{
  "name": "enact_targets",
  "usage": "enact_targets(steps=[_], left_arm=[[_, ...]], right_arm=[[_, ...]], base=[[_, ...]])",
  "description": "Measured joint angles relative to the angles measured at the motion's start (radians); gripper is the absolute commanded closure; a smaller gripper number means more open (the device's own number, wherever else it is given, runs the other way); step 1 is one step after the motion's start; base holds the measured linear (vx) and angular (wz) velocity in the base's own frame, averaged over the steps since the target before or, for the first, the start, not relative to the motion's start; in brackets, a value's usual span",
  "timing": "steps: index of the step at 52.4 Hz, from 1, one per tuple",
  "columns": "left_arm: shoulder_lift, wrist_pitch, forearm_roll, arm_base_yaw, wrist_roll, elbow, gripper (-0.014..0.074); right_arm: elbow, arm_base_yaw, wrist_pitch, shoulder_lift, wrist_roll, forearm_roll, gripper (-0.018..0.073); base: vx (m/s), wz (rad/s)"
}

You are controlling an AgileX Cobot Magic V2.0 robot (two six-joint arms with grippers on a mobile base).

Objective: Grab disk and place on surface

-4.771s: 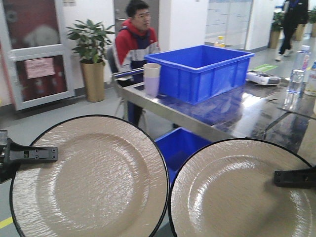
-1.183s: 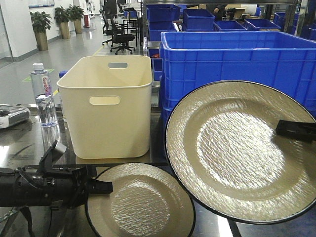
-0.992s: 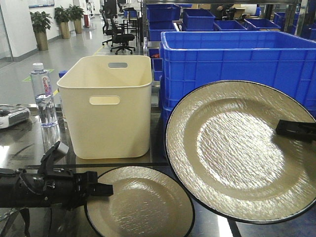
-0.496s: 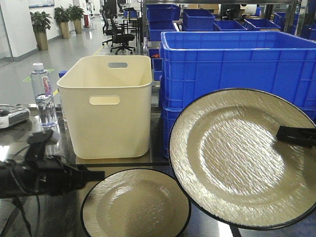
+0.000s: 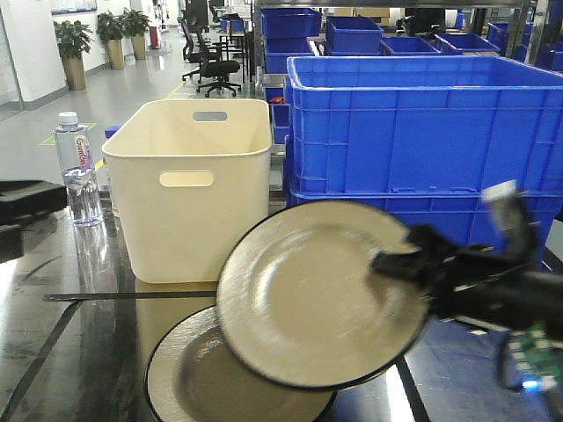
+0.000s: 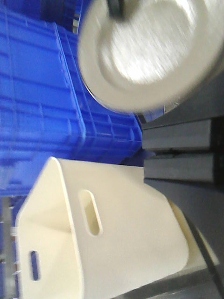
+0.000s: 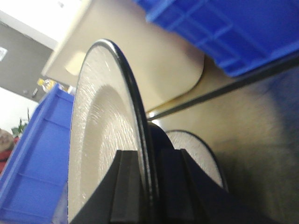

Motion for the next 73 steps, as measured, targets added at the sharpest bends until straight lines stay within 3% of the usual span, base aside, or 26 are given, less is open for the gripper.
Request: enact_targets(steps=[6,12,21,31,39,44,50,53,60,65,69,73], left_arm=[[-0.039,0.008,0.053,0.0,-0.051,0.0,0.0606],[-0.042,0.023,0.109,0.0,-0.111,0.0,0.0606],[-0.041,0.054,0.157,0.0,-0.159,0.0,0.0604],[-0.041,0.078,0.164,0.0,-0.164,0.0,0.0603],[-0.041,0.085,0.181,0.0,-0.166,0.0,0.0601],[-0.041,0.088,0.251,0.0,-0.196,0.0,0.0598],[-0.03,0.084,0.439,0.0,-0.351,0.0,0.0598],[-0.013,0.084,0.578,0.0,-0.455,0.0,0.0598],[0.056,0.084,1.019,0.0,-0.797,0.0,0.0598],[0.098,0.084,1.253,0.001,-0.995,0.002,0.0598],[0.101,0.082,1.348,0.001,-1.103,0.002,0.0598],[0.078,0.056,1.381,0.001,-1.166,0.003,0.0598]], right_arm=[[-0.059,0.122,-0.048,0.13,-0.072,0.012,0.0545],[-0.114,0.183,-0.048,0.224,-0.103,0.017,0.047],[-0.16,0.204,-0.039,0.277,-0.201,0.05,0.0208],[-0.167,0.204,-0.076,0.277,-0.406,0.033,-0.0032],[-0.167,0.193,-0.235,0.26,-0.56,-0.05,-0.0066],[-0.167,0.184,-0.388,0.23,-0.627,-0.089,-0.005],[-0.167,0.179,-0.567,0.171,-0.689,-0.123,0.0019],[-0.167,0.179,-0.606,0.139,-0.711,-0.125,0.0087],[-0.155,0.179,-0.622,0.041,-0.732,-0.126,0.0354],[-0.101,0.179,-0.623,-0.068,-0.733,-0.126,0.0577],[-0.037,0.179,-0.626,-0.162,-0.734,-0.126,0.0574],[0.05,0.179,-0.627,-0.279,-0.734,-0.126,0.0574]], base=[[0.0,0.0],[0.0,0.0],[0.0,0.0],[0.0,0.0],[0.0,0.0],[0.0,0.0],[0.0,0.0],[0.0,0.0],[0.0,0.0],[0.0,0.0],[0.0,0.0],[0.0,0.0]])
